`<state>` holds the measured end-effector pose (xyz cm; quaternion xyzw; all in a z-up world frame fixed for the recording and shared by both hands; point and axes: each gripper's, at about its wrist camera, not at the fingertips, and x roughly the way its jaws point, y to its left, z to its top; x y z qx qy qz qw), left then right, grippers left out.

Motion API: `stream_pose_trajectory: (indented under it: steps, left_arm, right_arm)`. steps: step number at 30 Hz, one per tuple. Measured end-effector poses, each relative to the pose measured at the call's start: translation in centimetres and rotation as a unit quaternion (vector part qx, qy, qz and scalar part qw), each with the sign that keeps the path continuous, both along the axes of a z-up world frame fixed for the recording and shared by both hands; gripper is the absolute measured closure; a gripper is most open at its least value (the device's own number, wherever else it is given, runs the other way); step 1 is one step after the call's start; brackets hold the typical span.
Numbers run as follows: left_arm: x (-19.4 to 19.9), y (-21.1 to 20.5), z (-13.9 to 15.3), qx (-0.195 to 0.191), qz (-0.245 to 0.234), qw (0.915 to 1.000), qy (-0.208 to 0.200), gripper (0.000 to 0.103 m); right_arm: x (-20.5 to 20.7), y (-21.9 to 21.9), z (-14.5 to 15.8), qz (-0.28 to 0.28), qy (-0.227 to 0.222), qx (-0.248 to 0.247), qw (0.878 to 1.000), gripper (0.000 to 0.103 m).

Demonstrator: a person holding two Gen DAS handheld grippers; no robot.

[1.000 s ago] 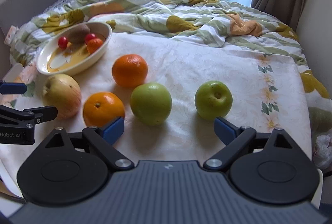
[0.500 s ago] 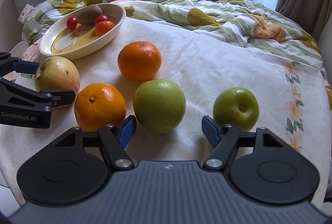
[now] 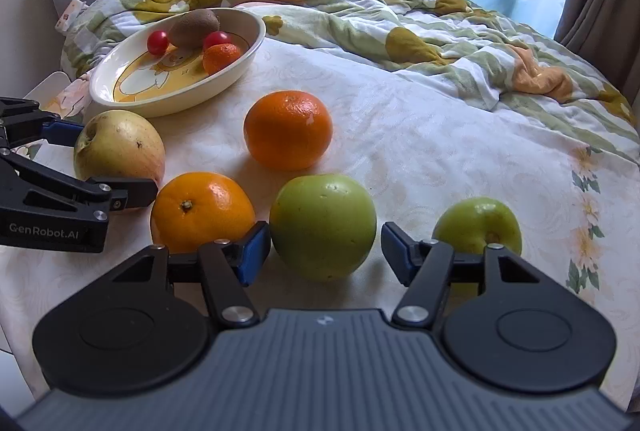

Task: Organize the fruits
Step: 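Move the left tool toward the pale apple while the right approaches the green apples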

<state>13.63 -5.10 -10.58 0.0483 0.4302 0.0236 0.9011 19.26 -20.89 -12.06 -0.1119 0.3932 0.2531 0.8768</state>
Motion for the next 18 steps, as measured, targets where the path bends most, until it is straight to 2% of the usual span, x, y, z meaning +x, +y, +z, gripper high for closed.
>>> stream_pose_trajectory:
  steps: [6, 18]
  left_arm:
    - [-0.2, 0.1, 0.0, -0.001, 0.003, 1.0, 0.001, 0.024]
    - [-1.4, 0.2, 0.4, -0.004, 0.019, 0.9998, -0.001, 0.024]
  right_arm:
    - [0.5, -0.1, -0.1, 0.001, 0.005, 0.01, 1.0, 0.032]
    - [-0.1, -0.3, 0.2, -0.006, 0.005, 0.013, 1.0, 0.032]
